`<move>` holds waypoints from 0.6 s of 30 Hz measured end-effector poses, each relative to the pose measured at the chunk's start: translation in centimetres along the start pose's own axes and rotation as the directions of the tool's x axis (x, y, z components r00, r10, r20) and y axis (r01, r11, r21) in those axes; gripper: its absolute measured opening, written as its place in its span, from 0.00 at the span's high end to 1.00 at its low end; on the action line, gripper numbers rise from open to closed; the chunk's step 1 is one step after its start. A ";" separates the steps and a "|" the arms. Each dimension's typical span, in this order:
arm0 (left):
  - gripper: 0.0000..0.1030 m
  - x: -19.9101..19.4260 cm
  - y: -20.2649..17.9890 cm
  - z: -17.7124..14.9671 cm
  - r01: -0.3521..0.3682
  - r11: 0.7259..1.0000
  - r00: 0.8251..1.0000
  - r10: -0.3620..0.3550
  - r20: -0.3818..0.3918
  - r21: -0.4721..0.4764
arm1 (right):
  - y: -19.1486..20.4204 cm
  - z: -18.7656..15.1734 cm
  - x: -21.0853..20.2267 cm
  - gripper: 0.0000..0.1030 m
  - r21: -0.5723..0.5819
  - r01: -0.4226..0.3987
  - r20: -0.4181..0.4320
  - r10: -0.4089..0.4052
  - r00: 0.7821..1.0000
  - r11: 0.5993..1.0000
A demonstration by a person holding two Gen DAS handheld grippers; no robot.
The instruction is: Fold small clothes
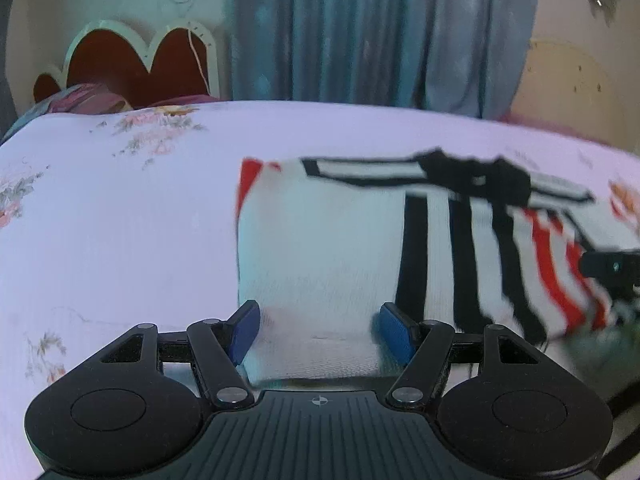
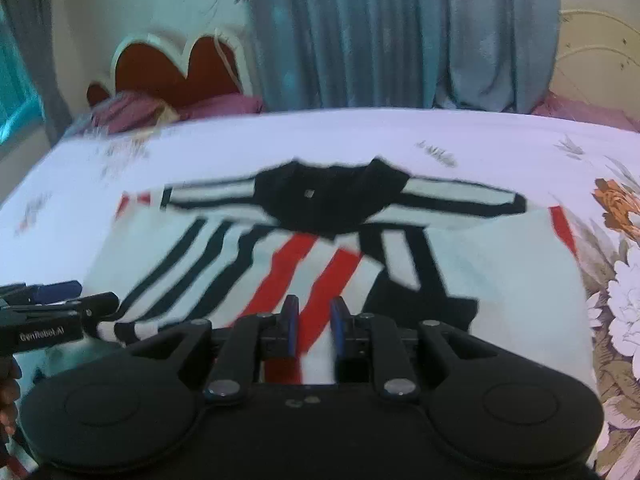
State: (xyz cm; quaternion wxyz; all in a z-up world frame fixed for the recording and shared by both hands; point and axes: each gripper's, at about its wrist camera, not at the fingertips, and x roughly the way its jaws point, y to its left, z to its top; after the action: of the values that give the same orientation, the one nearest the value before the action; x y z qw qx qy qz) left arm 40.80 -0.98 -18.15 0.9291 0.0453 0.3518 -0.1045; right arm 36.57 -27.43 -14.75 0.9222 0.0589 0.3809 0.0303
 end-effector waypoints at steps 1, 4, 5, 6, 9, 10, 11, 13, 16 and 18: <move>0.35 0.0 -0.1 -0.4 -0.006 1.000 1.000 0.006 0.014 0.029 | 0.1 -0.5 0.4 0.86 -0.013 0.011 -0.024 -0.011 1.000 1.000; 0.35 -0.3 0.0 -0.7 -0.014 0.998 1.000 0.013 0.021 0.054 | -0.8 -1.6 0.8 0.86 -0.036 0.033 -0.038 -0.035 0.999 0.999; 0.35 -0.5 0.1 -0.5 -0.015 0.999 1.000 0.015 0.015 0.041 | -1.0 -1.5 0.6 0.86 -0.024 0.034 -0.043 -0.035 0.998 0.999; 0.35 -0.9 0.0 -0.2 -0.017 0.999 1.000 0.017 0.016 0.027 | -1.1 -1.2 0.4 0.87 -0.009 0.040 -0.051 -0.040 0.998 0.999; 0.35 -2.2 -0.9 0.3 0.009 1.000 0.999 -0.010 0.052 0.018 | -0.6 -0.6 -0.3 0.82 0.012 0.020 -0.021 -0.019 1.000 1.000; 0.35 -2.3 -1.4 0.4 0.023 1.000 0.998 -0.024 0.054 0.017 | -0.3 -0.5 -0.4 0.82 0.011 0.011 -0.013 -0.011 1.000 1.000; 0.35 -2.3 -1.8 0.6 0.032 0.999 0.998 -0.033 0.050 0.018 | 0.1 -0.5 -0.3 0.82 0.010 0.006 -0.010 -0.006 1.000 1.000; 0.35 -2.1 -2.7 0.7 0.041 0.999 0.998 -0.042 0.046 0.021 | 0.8 -0.3 0.1 0.82 0.007 0.000 -0.010 0.000 1.000 1.000; 0.35 -0.9 -3.2 0.3 0.032 0.999 0.999 -0.031 -0.008 0.025 | 1.5 -0.5 0.6 0.79 -0.020 0.019 -0.033 -0.019 0.999 1.000; 0.35 -0.7 -3.0 0.0 0.035 0.999 0.999 -0.035 -0.005 0.020 | 1.2 -1.0 1.0 0.79 -0.040 0.039 -0.058 -0.042 0.997 0.998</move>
State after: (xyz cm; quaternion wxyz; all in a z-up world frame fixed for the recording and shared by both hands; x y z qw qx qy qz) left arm 39.60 -3.79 -17.76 0.9258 0.0488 0.3536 -0.1243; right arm 36.52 -26.08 -16.02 0.9120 0.0322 0.4085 0.0208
